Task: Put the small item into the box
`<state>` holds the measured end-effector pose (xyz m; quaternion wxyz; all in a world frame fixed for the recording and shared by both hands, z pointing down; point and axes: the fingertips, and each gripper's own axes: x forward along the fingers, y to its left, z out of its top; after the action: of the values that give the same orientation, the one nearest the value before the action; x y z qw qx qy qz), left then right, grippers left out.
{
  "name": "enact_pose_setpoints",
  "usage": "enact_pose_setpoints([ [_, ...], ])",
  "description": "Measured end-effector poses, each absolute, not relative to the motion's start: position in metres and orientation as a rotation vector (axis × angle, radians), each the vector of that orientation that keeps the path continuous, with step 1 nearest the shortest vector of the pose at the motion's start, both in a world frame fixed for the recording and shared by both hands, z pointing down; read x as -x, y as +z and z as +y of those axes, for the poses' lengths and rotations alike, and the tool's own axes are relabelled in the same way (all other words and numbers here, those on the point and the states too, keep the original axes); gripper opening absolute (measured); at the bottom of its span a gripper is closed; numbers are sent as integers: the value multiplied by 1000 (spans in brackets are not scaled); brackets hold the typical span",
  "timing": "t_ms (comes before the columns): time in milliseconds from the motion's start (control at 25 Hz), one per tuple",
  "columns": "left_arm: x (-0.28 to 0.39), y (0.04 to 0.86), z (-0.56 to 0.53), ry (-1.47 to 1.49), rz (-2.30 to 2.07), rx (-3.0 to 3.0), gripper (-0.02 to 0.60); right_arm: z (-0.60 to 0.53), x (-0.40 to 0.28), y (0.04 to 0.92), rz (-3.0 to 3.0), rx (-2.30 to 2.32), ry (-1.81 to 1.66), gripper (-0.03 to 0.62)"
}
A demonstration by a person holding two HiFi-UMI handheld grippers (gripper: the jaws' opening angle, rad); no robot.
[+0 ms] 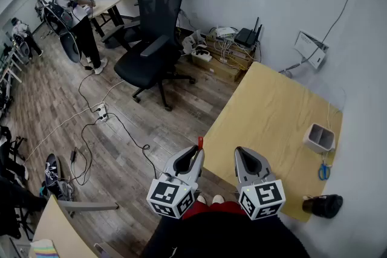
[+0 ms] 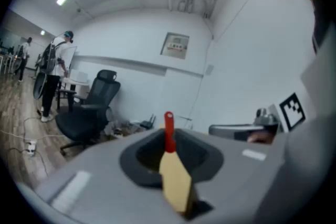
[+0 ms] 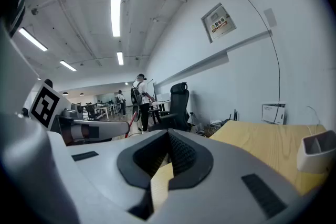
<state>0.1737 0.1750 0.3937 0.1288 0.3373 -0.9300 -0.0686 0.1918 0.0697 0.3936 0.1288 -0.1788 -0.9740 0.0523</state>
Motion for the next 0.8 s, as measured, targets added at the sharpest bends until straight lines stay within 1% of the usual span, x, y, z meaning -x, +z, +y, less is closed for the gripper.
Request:
enact_pose_setpoints([
  [400, -180, 392, 164, -203, -2711, -955, 55, 59, -204, 396, -2822, 565, 175, 8],
  [800, -171, 392, 161, -197, -2712, -950, 54, 56, -197, 402, -2819, 588, 204, 8],
])
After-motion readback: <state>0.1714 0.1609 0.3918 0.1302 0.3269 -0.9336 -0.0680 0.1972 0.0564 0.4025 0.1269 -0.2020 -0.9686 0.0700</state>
